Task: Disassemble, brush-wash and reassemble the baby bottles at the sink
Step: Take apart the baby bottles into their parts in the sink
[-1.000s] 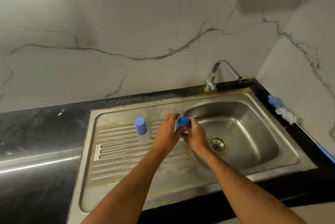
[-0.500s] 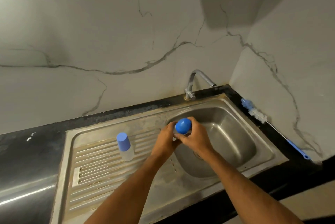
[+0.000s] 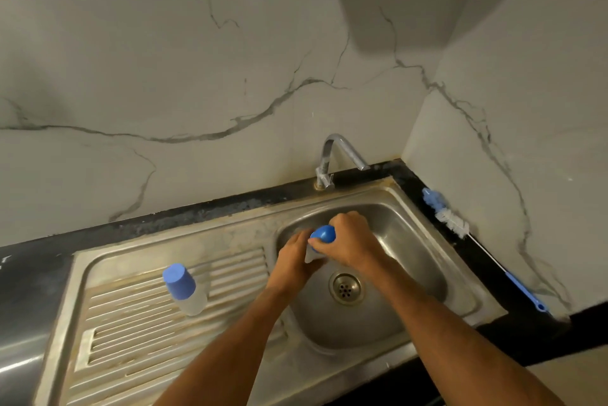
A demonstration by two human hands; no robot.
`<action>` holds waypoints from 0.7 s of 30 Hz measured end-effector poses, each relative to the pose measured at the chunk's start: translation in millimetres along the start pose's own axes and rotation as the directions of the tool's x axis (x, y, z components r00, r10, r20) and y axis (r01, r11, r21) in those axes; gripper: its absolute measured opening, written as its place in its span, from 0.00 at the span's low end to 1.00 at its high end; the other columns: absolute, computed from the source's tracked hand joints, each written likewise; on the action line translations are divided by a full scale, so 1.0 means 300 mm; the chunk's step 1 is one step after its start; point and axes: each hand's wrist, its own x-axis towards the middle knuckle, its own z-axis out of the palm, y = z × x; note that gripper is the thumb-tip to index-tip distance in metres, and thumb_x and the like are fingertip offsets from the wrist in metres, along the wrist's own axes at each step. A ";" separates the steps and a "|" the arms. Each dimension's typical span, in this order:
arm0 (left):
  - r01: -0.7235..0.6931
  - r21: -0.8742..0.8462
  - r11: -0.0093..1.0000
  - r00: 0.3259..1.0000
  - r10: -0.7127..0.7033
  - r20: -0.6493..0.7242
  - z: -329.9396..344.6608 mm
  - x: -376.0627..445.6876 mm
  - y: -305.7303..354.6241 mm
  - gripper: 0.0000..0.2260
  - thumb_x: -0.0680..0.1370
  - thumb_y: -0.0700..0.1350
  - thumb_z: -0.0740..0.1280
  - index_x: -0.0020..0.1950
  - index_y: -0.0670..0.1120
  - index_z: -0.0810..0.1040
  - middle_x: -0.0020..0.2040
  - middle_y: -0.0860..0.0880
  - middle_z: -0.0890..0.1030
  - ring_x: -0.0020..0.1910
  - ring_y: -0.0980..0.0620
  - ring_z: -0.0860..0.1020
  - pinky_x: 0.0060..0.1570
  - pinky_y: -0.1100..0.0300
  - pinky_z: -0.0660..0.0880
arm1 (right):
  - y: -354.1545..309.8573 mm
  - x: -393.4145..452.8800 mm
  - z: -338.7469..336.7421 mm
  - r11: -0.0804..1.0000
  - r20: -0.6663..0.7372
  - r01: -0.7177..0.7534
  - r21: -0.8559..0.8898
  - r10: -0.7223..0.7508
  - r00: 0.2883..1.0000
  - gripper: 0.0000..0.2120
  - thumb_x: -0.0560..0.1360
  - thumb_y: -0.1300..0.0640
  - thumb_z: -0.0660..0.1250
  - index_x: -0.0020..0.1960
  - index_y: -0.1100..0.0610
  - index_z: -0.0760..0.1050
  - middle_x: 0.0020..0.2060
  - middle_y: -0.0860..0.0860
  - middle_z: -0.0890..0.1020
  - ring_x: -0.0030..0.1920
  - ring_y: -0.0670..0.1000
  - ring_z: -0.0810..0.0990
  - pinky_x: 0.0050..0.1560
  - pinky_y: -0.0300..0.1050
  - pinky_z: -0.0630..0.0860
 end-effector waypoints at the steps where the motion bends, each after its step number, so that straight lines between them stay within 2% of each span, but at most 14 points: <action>1: 0.003 0.003 1.000 0.999 -0.003 0.040 0.010 0.015 -0.006 0.24 0.75 0.52 0.75 0.69 0.56 0.72 0.62 0.58 0.78 0.60 0.60 0.77 0.63 0.58 0.76 | 0.030 0.009 -0.016 0.999 0.061 0.046 0.000 -0.046 0.997 0.16 0.70 0.41 0.75 0.42 0.53 0.77 0.34 0.45 0.78 0.34 0.43 0.78 0.38 0.34 0.72; 4: -0.013 0.035 0.999 0.990 0.008 0.144 0.030 0.048 -0.016 0.27 0.73 0.51 0.77 0.69 0.52 0.74 0.62 0.56 0.80 0.59 0.60 0.78 0.62 0.59 0.76 | 0.116 0.030 -0.047 0.971 0.255 0.229 -0.072 -0.205 0.945 0.16 0.70 0.44 0.75 0.52 0.52 0.79 0.41 0.44 0.78 0.41 0.43 0.77 0.45 0.37 0.74; 7: -0.021 0.059 0.998 0.988 0.012 0.155 0.063 0.076 -0.016 0.26 0.73 0.50 0.77 0.69 0.50 0.74 0.62 0.53 0.80 0.58 0.58 0.78 0.61 0.58 0.77 | 0.174 0.039 -0.047 0.935 0.310 0.345 -0.081 -0.305 0.900 0.21 0.71 0.54 0.76 0.63 0.51 0.77 0.49 0.45 0.75 0.48 0.44 0.75 0.53 0.40 0.75; 9: -0.006 0.050 0.999 0.990 -0.001 0.142 0.094 0.087 -0.013 0.26 0.72 0.50 0.78 0.68 0.50 0.75 0.60 0.54 0.81 0.56 0.57 0.79 0.60 0.55 0.78 | 0.199 0.043 -0.044 0.940 0.305 0.337 -0.050 -0.307 0.901 0.26 0.70 0.62 0.75 0.66 0.51 0.76 0.52 0.46 0.75 0.51 0.45 0.75 0.57 0.42 0.76; 11: -0.004 0.040 0.999 0.994 -0.001 0.114 0.116 0.097 -0.003 0.26 0.72 0.50 0.78 0.68 0.49 0.75 0.61 0.53 0.81 0.57 0.57 0.79 0.60 0.54 0.78 | 0.219 0.049 -0.045 0.961 0.279 0.276 0.020 -0.270 0.922 0.28 0.69 0.65 0.75 0.67 0.50 0.77 0.54 0.47 0.77 0.54 0.46 0.76 0.60 0.45 0.77; 13: -0.007 0.038 0.999 0.996 0.003 0.088 0.128 0.113 0.011 0.27 0.72 0.49 0.78 0.69 0.48 0.75 0.62 0.52 0.81 0.58 0.56 0.79 0.61 0.54 0.77 | 0.230 0.060 -0.048 0.985 0.240 0.129 0.116 -0.154 0.958 0.28 0.68 0.56 0.78 0.68 0.50 0.76 0.58 0.48 0.79 0.58 0.47 0.77 0.62 0.46 0.77; 15: -0.009 0.028 1.000 0.998 0.007 0.066 0.143 0.131 0.023 0.27 0.72 0.48 0.78 0.69 0.48 0.75 0.62 0.51 0.81 0.59 0.55 0.79 0.61 0.55 0.77 | 0.224 0.074 -0.040 0.993 0.188 -0.031 0.118 0.009 0.982 0.30 0.68 0.39 0.76 0.64 0.54 0.78 0.56 0.51 0.82 0.55 0.49 0.81 0.58 0.45 0.79; 16: -0.009 0.025 1.000 0.998 0.007 0.064 0.151 0.137 0.029 0.26 0.72 0.47 0.78 0.69 0.48 0.75 0.62 0.51 0.81 0.60 0.55 0.79 0.62 0.55 0.76 | 0.218 0.077 -0.035 0.994 0.162 -0.080 0.076 0.067 0.985 0.29 0.68 0.34 0.73 0.57 0.56 0.80 0.50 0.51 0.84 0.48 0.49 0.83 0.52 0.44 0.82; 18: -0.014 0.035 0.999 0.998 0.012 0.065 0.169 0.147 0.035 0.27 0.72 0.45 0.78 0.69 0.48 0.75 0.63 0.52 0.80 0.61 0.55 0.78 0.64 0.55 0.76 | 0.212 0.084 -0.025 0.992 0.152 -0.126 0.014 0.122 0.981 0.25 0.71 0.33 0.70 0.43 0.57 0.77 0.37 0.52 0.81 0.33 0.47 0.82 0.35 0.41 0.82; 19: -0.020 0.041 0.999 0.998 0.017 0.067 0.176 0.152 0.032 0.27 0.72 0.45 0.78 0.70 0.48 0.74 0.64 0.51 0.80 0.62 0.55 0.78 0.64 0.56 0.76 | 0.213 0.086 -0.024 0.991 0.167 -0.134 0.010 0.130 0.977 0.23 0.72 0.36 0.71 0.41 0.57 0.75 0.35 0.52 0.79 0.29 0.47 0.81 0.30 0.38 0.80; 21: -0.033 0.046 0.998 0.996 0.029 0.086 0.182 0.157 0.026 0.28 0.72 0.46 0.78 0.70 0.48 0.74 0.64 0.51 0.80 0.61 0.55 0.78 0.64 0.58 0.75 | 0.227 0.092 -0.031 0.994 0.222 -0.101 -0.030 0.105 0.969 0.19 0.73 0.40 0.72 0.43 0.57 0.76 0.36 0.51 0.79 0.30 0.47 0.81 0.29 0.37 0.79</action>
